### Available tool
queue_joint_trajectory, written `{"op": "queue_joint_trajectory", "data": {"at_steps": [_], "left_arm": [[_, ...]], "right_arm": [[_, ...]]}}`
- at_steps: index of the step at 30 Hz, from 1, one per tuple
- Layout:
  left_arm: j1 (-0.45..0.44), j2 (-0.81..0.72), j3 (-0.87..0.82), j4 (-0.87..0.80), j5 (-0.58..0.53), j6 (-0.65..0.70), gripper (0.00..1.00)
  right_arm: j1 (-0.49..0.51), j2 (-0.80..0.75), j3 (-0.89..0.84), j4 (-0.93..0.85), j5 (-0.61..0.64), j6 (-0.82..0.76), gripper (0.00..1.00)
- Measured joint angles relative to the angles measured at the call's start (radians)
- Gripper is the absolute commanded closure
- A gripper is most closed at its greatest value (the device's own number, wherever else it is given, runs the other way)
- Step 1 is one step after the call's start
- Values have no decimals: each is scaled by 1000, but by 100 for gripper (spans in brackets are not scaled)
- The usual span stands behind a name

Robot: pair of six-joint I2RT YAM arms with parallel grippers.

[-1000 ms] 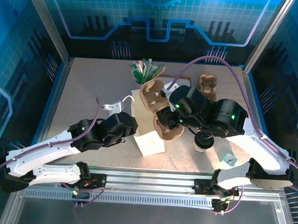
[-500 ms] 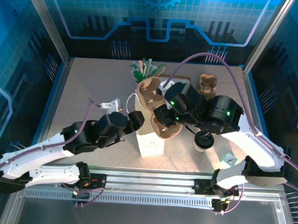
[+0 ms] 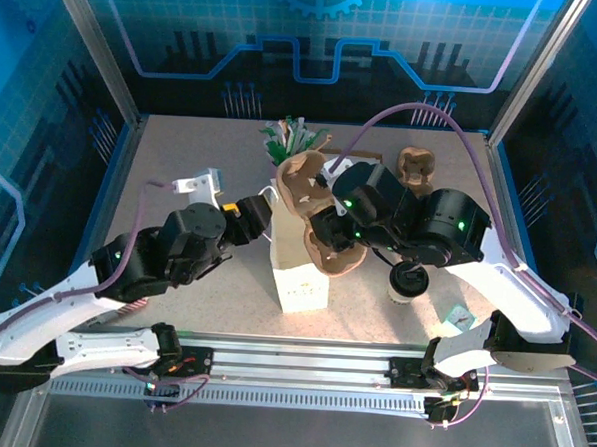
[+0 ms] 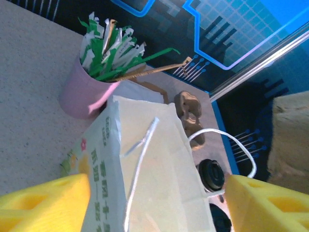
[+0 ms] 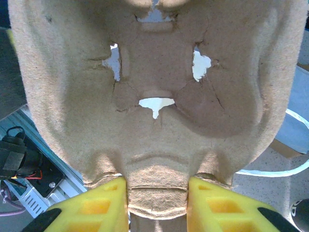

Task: Pack the takeout coffee

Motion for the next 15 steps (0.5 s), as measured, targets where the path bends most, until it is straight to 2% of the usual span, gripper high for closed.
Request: {"op": "queue_joint_trajectory", "data": {"at_steps": [6, 15], "left_arm": [[107, 39, 2, -5, 64, 71, 43], [200, 65, -8, 10, 192, 116, 60]], "right_arm": [[0, 6, 6, -8, 0, 0, 69], [0, 43, 49, -23, 9, 5, 69]]}}
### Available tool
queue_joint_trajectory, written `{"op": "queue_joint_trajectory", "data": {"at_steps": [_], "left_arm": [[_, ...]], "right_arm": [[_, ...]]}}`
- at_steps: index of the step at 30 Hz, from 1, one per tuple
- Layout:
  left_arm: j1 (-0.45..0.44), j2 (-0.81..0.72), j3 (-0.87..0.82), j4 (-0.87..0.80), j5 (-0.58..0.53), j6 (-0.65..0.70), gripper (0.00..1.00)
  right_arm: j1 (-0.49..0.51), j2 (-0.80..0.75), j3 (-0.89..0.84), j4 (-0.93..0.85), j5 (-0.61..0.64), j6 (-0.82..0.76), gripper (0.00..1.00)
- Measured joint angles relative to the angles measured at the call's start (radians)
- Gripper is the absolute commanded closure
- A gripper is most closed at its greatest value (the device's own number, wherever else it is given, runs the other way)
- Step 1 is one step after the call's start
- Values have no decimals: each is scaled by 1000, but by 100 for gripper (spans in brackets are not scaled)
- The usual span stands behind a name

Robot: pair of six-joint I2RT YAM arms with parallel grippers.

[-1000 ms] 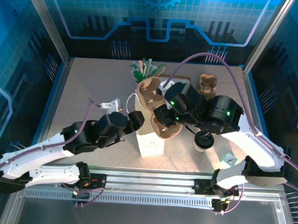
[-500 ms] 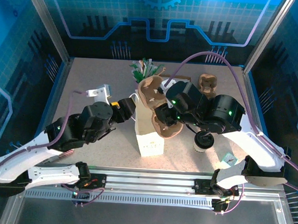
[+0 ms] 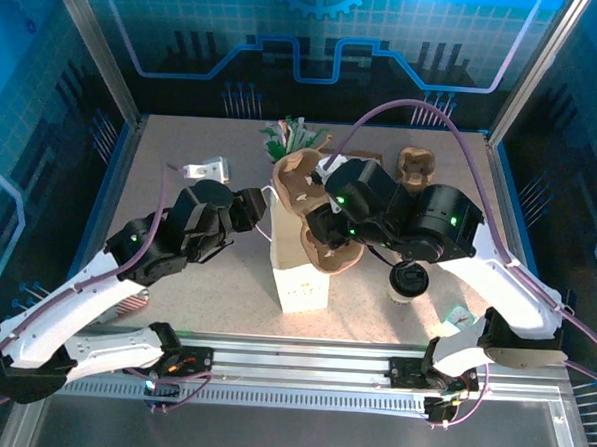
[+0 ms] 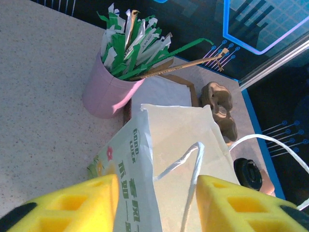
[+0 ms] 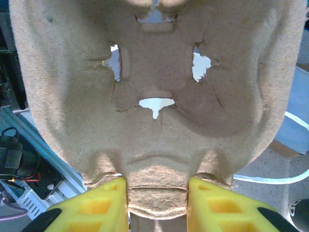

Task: Pack the takeout coffee

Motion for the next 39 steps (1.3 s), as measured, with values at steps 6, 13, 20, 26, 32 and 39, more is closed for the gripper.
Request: {"op": "queue_joint_trajectory", "data": {"at_steps": [6, 13, 20, 26, 32, 39], "left_arm": [[24, -1, -36, 34, 68, 7, 68], [45, -7, -69, 50, 121, 4, 100], [45, -100, -158, 51, 142, -39, 100], [45, -198, -250, 53, 158, -131, 100], [-2, -218, -287, 88, 152, -204, 100], [-119, -214, -327, 127, 75, -262, 100]], "right_arm": [[0, 19, 31, -22, 10, 7, 69], [0, 75, 93, -48, 13, 34, 70], [-12, 174, 174, -86, 3, 80, 70], [-36, 229, 193, -112, -23, 122, 70], [-53, 321, 287, -173, -45, 160, 70], [-58, 457, 476, -270, -53, 194, 70]]}}
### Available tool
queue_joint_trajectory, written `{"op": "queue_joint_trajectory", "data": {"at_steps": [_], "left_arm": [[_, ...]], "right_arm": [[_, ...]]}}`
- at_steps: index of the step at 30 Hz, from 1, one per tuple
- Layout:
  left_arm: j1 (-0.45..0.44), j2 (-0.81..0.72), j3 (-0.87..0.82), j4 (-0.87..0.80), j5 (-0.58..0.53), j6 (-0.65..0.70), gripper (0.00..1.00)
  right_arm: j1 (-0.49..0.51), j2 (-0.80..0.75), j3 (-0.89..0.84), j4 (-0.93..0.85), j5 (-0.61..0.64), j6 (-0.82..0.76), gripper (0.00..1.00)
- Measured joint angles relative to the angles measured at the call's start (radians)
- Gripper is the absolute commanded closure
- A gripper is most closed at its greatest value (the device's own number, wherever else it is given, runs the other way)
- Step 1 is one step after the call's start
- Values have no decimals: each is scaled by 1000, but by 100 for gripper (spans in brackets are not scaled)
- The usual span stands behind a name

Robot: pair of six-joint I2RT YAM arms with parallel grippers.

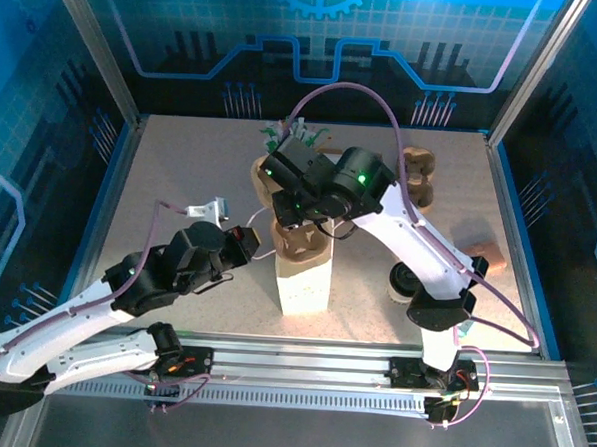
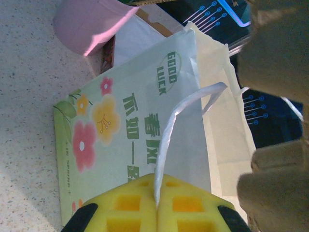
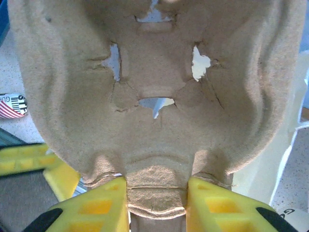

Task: Pack the takeout coffee

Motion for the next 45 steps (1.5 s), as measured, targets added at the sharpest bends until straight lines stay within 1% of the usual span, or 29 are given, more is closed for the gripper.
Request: {"op": "queue_joint_trajectory", "data": {"at_steps": [3, 9, 12, 23, 39, 45], "left_arm": [[-21, -15, -12, 7, -42, -21, 100], [-23, -68, -36, 7, -103, -54, 100], [-26, -69, -41, 11, -114, -71, 100], [-44, -68, -64, 24, -134, -103, 100], [-48, -93, -79, 26, -148, -103, 100], [-48, -93, -80, 26, -148, -103, 100]], "right_arm": [[-4, 9, 3, -21, 14, 15, 70], [-4, -46, -111, -37, 17, 56, 70], [-4, -49, -122, -39, 13, 68, 70], [-3, -43, -158, -38, -6, 95, 70], [-10, 7, -175, -28, -32, 93, 70], [-26, 14, -212, -9, -46, 82, 70]]}}
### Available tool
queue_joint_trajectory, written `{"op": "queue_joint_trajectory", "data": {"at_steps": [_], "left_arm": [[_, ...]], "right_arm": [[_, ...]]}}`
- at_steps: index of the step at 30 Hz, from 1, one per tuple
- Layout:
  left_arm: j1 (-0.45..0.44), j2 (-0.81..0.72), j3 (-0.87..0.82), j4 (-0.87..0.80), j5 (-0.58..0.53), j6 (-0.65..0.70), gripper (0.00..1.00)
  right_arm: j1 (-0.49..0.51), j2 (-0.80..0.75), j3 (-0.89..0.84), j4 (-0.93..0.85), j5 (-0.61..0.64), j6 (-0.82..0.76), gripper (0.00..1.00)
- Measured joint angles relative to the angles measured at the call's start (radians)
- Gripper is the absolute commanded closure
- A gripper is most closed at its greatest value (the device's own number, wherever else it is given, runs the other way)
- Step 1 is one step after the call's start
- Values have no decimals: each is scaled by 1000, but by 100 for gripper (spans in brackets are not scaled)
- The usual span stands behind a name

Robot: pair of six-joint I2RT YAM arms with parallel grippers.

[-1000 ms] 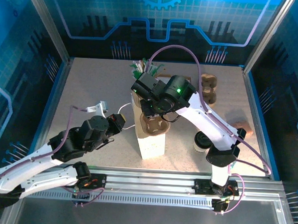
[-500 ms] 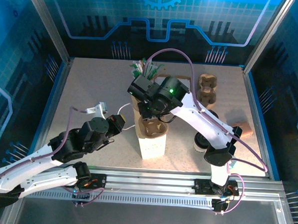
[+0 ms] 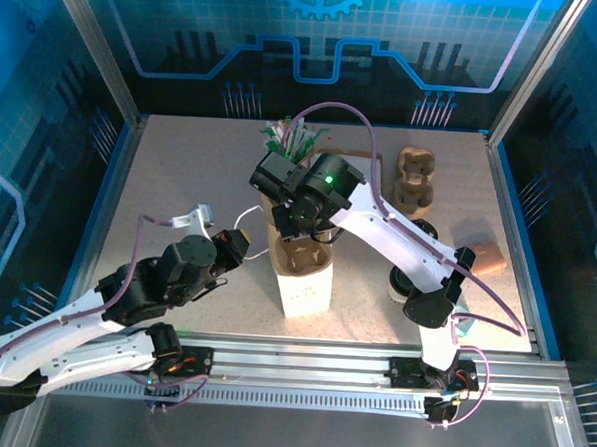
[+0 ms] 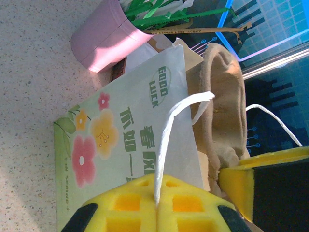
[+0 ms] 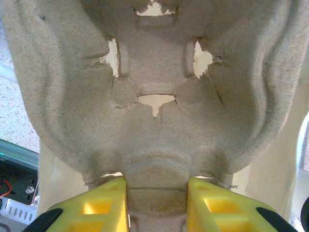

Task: Pack the takeout coffee

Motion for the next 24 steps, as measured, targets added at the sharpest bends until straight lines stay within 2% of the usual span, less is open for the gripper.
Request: {"op": "queue_joint_trajectory", "data": {"at_steps": [16, 24], "left_arm": [[-1, -1, 0, -1, -16, 1, 100], [-1, -2, 0, -2, -34, 3, 100]], "right_arm": [[-28, -2, -167, 84, -40, -12, 71], [-27, -21, -181, 85, -46, -16, 71]]}}
